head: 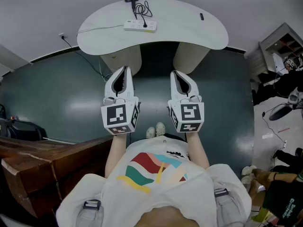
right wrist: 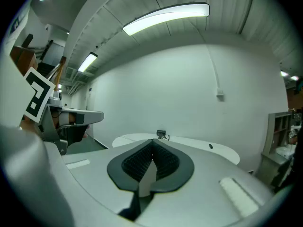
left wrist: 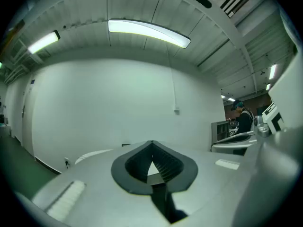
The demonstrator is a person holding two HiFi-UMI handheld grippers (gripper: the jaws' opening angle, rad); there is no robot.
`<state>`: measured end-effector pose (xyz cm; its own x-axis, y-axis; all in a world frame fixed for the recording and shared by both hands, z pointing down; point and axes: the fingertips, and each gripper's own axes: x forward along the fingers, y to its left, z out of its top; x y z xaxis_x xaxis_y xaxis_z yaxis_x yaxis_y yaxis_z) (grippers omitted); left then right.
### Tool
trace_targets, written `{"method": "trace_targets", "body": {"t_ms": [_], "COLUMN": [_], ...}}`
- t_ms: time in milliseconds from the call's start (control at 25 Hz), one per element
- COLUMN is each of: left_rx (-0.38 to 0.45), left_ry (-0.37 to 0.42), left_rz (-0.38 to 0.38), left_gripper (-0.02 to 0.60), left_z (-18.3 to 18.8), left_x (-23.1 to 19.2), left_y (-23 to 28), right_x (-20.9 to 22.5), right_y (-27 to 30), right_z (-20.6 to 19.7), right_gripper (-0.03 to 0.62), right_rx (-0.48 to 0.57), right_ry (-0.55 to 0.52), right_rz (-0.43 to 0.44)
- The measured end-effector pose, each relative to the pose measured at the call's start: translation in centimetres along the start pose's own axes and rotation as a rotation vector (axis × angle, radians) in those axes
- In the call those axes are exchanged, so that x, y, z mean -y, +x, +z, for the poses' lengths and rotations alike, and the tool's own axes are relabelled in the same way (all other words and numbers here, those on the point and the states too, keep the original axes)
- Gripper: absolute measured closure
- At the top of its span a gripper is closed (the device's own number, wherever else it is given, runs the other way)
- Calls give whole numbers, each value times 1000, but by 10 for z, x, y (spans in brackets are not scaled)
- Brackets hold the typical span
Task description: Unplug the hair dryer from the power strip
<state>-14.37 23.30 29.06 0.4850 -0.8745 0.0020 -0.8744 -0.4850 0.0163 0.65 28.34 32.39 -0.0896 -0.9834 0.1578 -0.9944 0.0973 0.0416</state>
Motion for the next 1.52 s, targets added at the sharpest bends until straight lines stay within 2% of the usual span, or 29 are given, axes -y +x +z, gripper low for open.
{"method": "trace_targets", "body": {"t_ms": [280,480,640,1120,1360,1520], "left_rx": [-9,-14,-15,39,34,39], "left_ry": [0,5,6,41,38,28], "left_rz": [1,1,2,35,72,73], "left_gripper": [581,581,581,581,581,581], "left_z": [-3,-3,-5,2,-1,-6], "left_x": [2,6,10,24,5,-4], "left_y": [8,16,26,50,65,95], "right_x": [7,17,26,56,52,65], "right_y": [3,2,8,27,45,69], "right_z": [0,7,4,-3,-4,-2], "right_gripper": [582,582,582,582,582,582], "right_rx": [6,53,48,59,56,55], "right_ry": [10,77,60,90,80,62], "right_rz": [0,15,12,76,103,91]}}
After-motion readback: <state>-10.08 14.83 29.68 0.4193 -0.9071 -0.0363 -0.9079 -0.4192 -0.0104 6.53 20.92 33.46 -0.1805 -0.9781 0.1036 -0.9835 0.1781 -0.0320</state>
